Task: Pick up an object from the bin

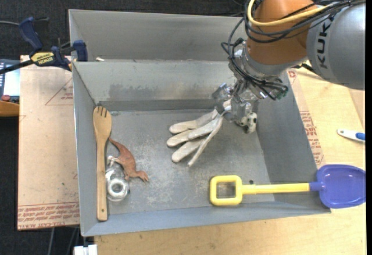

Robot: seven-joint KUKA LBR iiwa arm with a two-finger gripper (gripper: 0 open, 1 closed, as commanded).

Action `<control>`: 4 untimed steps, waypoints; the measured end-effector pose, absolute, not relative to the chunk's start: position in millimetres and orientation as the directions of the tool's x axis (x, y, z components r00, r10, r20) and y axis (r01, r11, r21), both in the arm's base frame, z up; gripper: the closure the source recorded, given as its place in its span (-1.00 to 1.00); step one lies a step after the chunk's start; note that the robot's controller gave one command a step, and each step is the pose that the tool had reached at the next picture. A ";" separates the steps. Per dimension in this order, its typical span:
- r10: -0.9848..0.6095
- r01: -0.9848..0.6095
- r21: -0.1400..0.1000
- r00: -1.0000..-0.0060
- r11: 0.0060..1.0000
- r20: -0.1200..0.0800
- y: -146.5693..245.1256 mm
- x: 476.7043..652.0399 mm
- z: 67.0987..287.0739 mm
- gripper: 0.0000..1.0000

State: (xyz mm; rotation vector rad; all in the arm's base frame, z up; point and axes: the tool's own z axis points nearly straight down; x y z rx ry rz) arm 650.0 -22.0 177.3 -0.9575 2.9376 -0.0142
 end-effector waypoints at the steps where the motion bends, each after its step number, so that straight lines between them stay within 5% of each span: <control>1: -0.562 -0.562 -0.027 -0.825 0.827 -0.051 -14.3 644.3 174.6 1.00; 2: -0.517 -0.517 -0.018 -0.854 0.856 -0.047 7.6 635.2 167.3 1.00; 3: -0.524 -0.523 -0.024 -0.850 0.852 -0.055 -39.2 651.1 258.3 1.00; 4: -0.535 -0.535 -0.017 -0.844 0.845 -0.044 -30.6 643.5 264.8 1.00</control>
Offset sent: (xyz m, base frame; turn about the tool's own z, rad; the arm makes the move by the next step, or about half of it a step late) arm -0.0089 0.0222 -0.0091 -0.1451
